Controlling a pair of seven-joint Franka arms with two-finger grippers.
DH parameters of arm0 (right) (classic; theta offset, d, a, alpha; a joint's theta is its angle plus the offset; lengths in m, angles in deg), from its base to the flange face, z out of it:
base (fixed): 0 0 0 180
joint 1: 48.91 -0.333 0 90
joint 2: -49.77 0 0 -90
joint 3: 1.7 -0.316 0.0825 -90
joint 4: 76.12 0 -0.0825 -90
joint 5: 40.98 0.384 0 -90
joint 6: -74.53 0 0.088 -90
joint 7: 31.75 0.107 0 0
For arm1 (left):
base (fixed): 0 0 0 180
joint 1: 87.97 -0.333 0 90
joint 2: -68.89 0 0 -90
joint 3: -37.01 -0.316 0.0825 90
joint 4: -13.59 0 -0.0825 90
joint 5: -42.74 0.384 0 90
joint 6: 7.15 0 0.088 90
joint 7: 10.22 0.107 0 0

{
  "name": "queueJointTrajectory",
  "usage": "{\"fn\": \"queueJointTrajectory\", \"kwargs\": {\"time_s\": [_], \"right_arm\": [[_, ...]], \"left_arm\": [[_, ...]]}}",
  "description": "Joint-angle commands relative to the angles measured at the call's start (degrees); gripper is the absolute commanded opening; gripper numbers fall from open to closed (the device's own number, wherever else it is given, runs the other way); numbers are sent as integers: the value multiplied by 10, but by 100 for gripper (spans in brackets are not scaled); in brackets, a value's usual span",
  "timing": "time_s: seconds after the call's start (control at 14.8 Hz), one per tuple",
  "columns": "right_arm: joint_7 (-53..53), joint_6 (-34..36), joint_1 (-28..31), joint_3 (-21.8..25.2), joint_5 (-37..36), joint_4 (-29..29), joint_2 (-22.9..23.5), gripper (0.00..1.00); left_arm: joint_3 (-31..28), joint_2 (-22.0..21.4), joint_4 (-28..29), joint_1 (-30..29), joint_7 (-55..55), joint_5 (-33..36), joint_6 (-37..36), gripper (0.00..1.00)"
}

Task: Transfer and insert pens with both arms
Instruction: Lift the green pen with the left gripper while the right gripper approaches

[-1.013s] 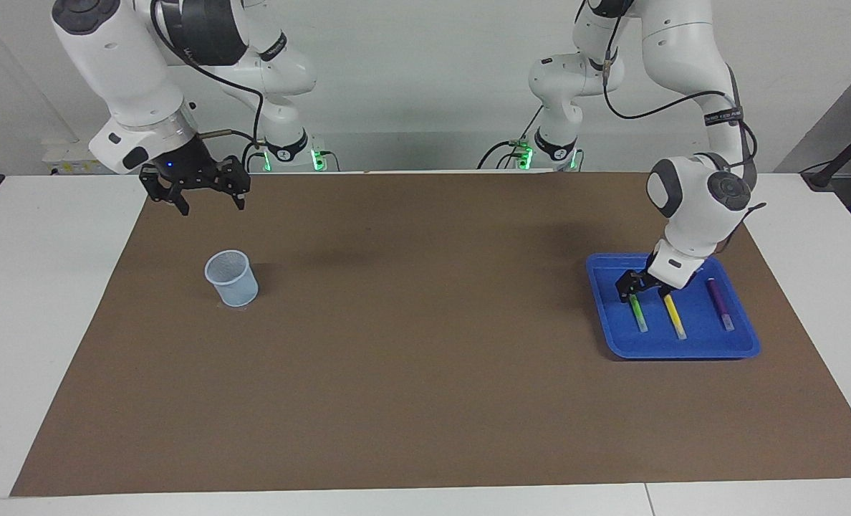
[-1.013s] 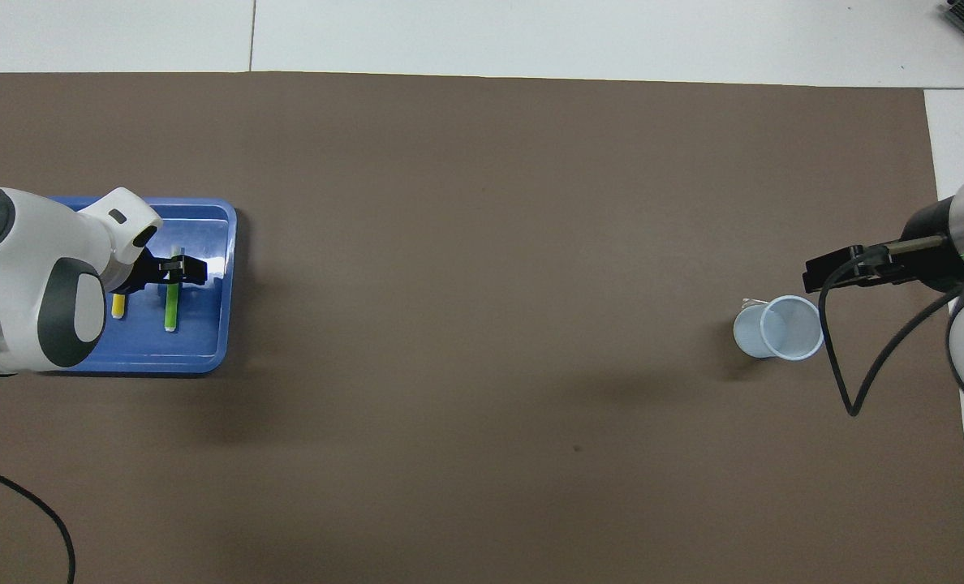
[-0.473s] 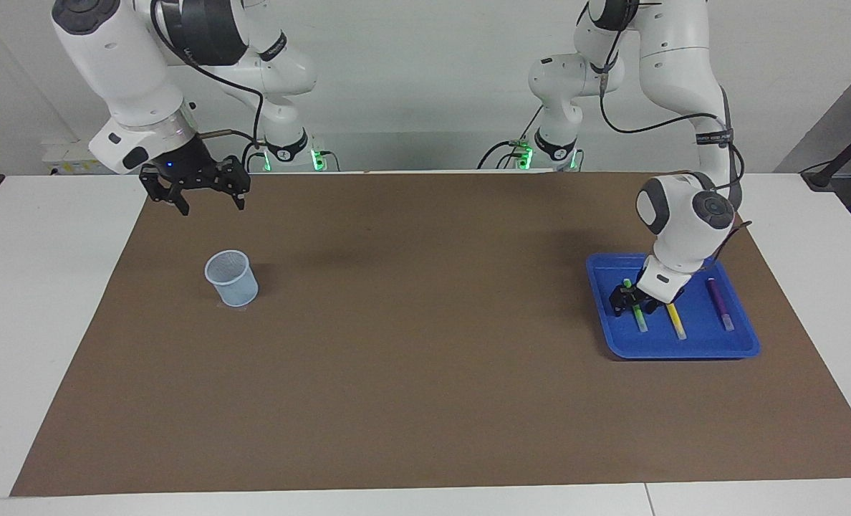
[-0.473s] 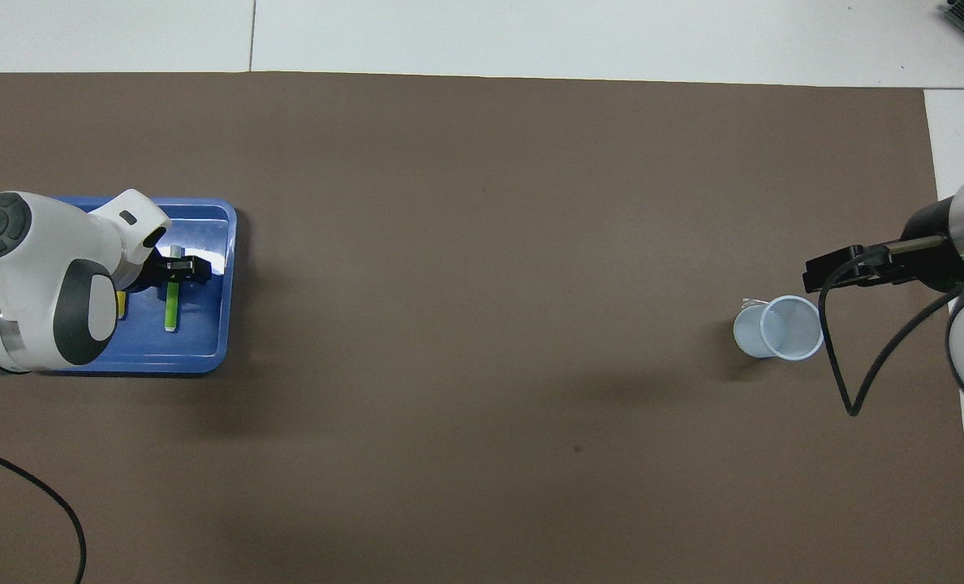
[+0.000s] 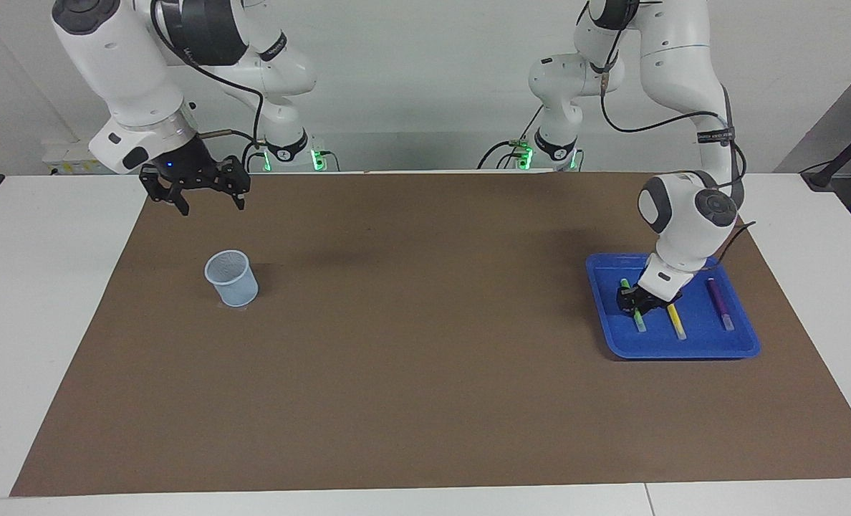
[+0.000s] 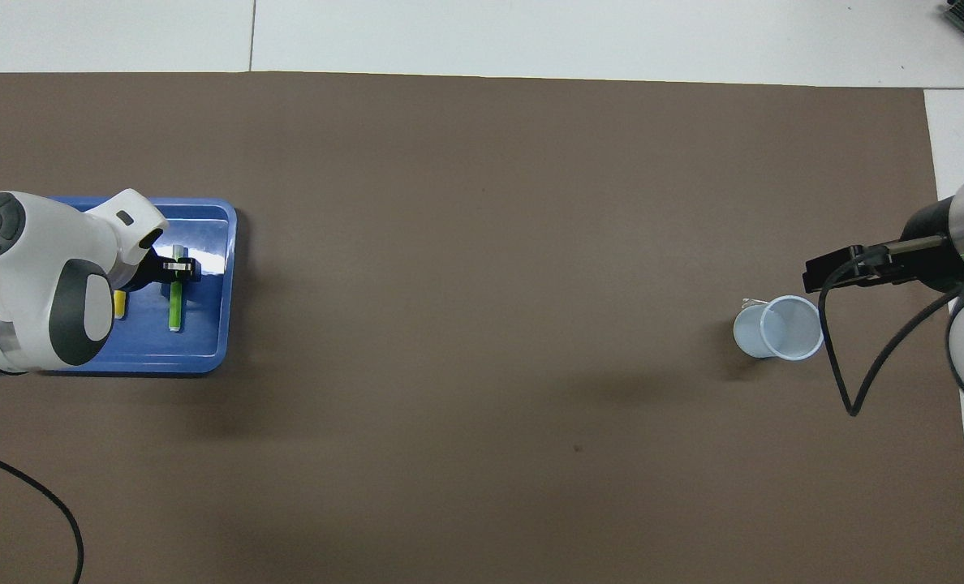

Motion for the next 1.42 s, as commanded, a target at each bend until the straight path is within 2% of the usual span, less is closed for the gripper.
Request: {"fn": "queueJointTrajectory", "kwargs": {"time_s": [0.0, 0.2, 0.34, 0.54, 0.68, 0.81, 0.95, 1.15, 1.35], "right_arm": [[-3, 6, -1, -2, -4, -5, -12, 100], [-5, 8, -11, -14, -3, -6, -14, 100], [-11, 8, -14, -17, 4, -6, -14, 100], [-31, 2, -21, -20, 62, -17, -17, 100], [-26, -9, -30, -19, 88, -27, -21, 100], [-18, -48, -45, -20, 108, -45, -28, 100], [44, -88, -59, -19, 155, -67, -36, 100], [97, -137, -97, -19, 182, -71, -32, 100], [197, -201, -123, -20, 267, -100, -29, 100]], "left_arm": [[-3, 5, 15, 5, 3, -9, 18, 0], [-3, 4, -10, 6, -1, -9, -14, 0], [0, 1, -55, 6, -15, -9, -81, 0], [1, -12, -116, 21, -71, -9, -176, 0], [2, -29, -134, 36, -136, -12, -213, 0], [6, -49, -146, 45, -214, -49, -249, 0], [7, -73, -145, 51, -313, -92, -269, 0], [7, -99, -143, 61, -433, -122, -313, 0], [7, -115, -137, 85, -583, -152, -317, 0]]}}
